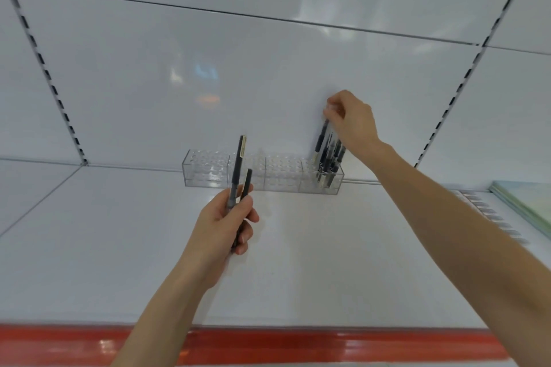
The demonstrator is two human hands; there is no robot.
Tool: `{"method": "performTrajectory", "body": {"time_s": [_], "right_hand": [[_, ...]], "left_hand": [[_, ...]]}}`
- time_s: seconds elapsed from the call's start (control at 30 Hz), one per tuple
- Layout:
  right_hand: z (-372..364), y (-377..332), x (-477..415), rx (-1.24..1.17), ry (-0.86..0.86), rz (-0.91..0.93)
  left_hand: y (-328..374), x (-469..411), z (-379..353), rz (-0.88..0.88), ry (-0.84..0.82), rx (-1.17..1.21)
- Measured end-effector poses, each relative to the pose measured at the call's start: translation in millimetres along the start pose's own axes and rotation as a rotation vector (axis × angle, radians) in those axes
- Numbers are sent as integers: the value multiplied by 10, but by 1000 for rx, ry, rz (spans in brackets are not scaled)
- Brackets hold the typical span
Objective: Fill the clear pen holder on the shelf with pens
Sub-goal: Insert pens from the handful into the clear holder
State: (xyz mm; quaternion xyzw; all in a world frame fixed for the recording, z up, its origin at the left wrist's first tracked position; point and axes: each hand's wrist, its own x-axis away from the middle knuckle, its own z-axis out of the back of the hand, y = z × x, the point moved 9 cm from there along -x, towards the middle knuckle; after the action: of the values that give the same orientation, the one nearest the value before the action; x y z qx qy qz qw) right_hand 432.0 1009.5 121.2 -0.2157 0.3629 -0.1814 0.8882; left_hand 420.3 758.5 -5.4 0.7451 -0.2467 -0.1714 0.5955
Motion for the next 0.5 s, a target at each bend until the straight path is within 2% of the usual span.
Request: {"method": "performTrajectory", "body": {"time_s": [0.33, 0.43, 0.5], "right_hand": [[-231, -27, -52, 256, -314, 12], [-94, -196, 77, 209, -210, 84], [36, -343, 238, -29, -122, 42]], "left_hand": [[35, -1, -65, -8, -22, 51], [60, -2, -76, -21, -29, 68], [79, 1, -110, -29, -49, 60]]}}
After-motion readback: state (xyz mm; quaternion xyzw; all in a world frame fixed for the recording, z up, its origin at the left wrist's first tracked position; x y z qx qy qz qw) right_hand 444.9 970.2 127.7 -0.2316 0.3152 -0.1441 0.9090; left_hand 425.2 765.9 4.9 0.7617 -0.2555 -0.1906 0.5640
